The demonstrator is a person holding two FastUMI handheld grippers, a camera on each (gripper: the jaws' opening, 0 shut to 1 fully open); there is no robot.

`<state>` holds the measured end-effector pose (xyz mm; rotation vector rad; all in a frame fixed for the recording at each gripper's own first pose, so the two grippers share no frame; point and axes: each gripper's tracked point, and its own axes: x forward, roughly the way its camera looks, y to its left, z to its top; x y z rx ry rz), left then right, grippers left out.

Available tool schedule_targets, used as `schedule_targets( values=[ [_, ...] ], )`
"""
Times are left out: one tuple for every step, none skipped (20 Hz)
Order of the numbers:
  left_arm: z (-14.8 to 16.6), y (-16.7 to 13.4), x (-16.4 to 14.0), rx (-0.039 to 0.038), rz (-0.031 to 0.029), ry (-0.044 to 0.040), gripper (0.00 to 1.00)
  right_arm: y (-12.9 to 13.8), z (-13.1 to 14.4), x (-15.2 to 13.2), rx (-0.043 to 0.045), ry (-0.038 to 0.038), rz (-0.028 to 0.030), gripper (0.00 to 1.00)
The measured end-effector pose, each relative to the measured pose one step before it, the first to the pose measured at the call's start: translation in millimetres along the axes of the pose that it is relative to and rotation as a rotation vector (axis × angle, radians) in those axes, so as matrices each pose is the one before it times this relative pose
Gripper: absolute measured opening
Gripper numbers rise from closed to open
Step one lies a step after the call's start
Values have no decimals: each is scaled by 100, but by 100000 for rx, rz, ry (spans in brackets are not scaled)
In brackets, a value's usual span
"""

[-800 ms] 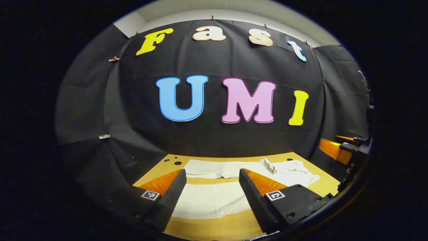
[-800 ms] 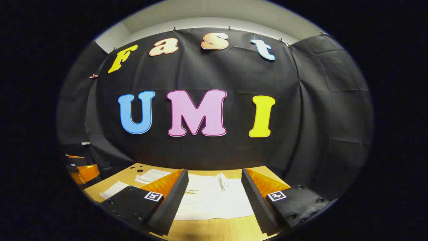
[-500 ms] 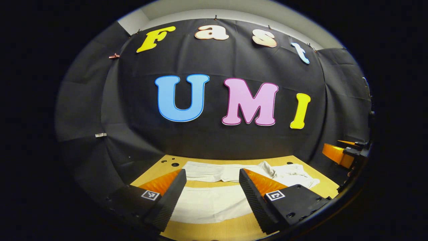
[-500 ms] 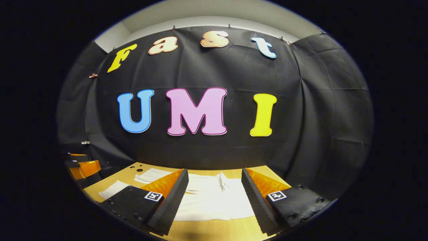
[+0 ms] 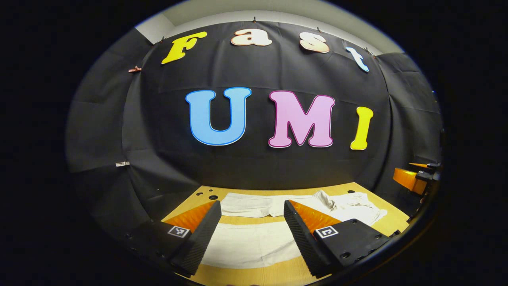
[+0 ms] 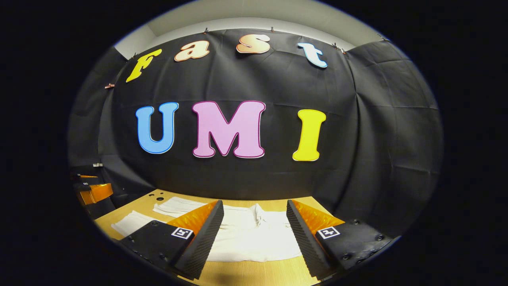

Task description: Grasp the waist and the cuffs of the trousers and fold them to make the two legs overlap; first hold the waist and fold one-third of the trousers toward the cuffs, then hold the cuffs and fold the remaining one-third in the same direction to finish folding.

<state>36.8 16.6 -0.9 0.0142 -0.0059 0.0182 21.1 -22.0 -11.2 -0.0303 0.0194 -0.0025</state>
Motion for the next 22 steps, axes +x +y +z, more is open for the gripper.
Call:
schedule_targets(
  values=[
    [-147, 63, -29, 251, 809, -98, 96, 14, 25, 256, -503, -37, 567, 97],
    [79, 113, 39, -13, 965, -98, 99, 175, -140, 256, -147, 232, 1507, 97],
    [-28, -149, 41, -170, 19, 190, 99, 407, -137, 342, 330, 401, 2601, 97],
    [-195, -167, -126, -134, 61, 199, 99, 215, -272, 291, 110, 725, 2022, 97],
    [-24, 43, -34, -118, 558, -56, 99, -230, -266, 247, -419, 776, 463, 97],
    [-238, 16, -26, -119, 390, 187, 99, -442, -264, 307, -884, 647, -68, 97],
    [-132, -43, 39, -202, 137, 498, 99, -557, -356, 422, -1741, 820, -687, 97],
    [-311, -71, 104, -588, -109, 505, 99, -854, -325, 483, -2303, 965, -1409, 97],
    [-14, -318, 46, -1153, -1614, 471, 99, -722, -371, 396, -1931, 938, -539, 98],
    [-311, -424, 51, -826, -1188, 899, 99, -469, -301, 372, -1483, 325, -50, 98],
    [-295, 81, 134, 14, 317, 581, 99, -662, -306, 461, -1787, 272, -238, 97],
    [22, 82, 136, 742, 613, 37, 99, -756, -413, 547, -2078, 530, 126, 97],
    [21, -85, 64, 1051, 172, -49, 99, -667, -495, 609, -2052, 932, 661, 97],
    [-204, -94, -21, 1080, 224, 107, 99, -581, -669, 497, -2377, 1066, 839, 97],
    [-87, -12, 93, 866, 305, 393, 99, -647, -743, 455, -2895, 1227, 983, 97],
    [-225, -8, 172, 624, 245, 512, 99, -628, -688, 519, -3245, 1445, 1102, 97],
    [-151, -13, 79, 339, 224, 560, 99, -503, -741, 438, -3698, 1155, 1711, 97],
    [-377, -40, 37, 118, 335, 693, 99, -507, -823, 415, -4552, 1230, 1753, 97],
    [-234, 25, 189, 91, 567, 1062, 99, -449, -904, 432, -4825, 1250, 1772, 97],
    [-566, -8, 91, 44, 474, 1612, 99, -293, -945, 377, -4476, 1160, 2020, 97],
    [-387, 31, 37, 341, 201, 1239, 99, -255, -783, 265, -3502, 704, 2011, 97],
    [-343, 141, 52, 950, 717, 474, 99, -428, -1092, 422, -2175, 1133, 2051, 97]
  ],
)
